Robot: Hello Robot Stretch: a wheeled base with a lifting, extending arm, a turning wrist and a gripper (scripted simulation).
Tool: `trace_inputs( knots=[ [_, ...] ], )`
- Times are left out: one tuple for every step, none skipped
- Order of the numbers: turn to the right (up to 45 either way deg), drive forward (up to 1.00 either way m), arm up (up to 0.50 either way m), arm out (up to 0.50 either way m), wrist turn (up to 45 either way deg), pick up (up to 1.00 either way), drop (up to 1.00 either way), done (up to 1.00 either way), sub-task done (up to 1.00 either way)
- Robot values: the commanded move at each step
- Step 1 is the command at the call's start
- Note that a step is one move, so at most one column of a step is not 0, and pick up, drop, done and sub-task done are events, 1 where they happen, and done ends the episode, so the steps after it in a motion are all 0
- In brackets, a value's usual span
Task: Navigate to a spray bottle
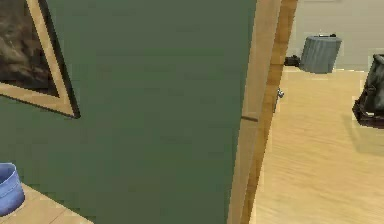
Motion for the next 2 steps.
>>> trace_inputs(
  knots=[
    [-15.0, 0.0, 0.0, 0.0, 0.0, 0.0, 0.0, 0.0, 0.0],
    [0.0, 0.4, 0.0, 0.0, 0.0, 0.0, 0.0, 0.0, 0.0]
  ],
)
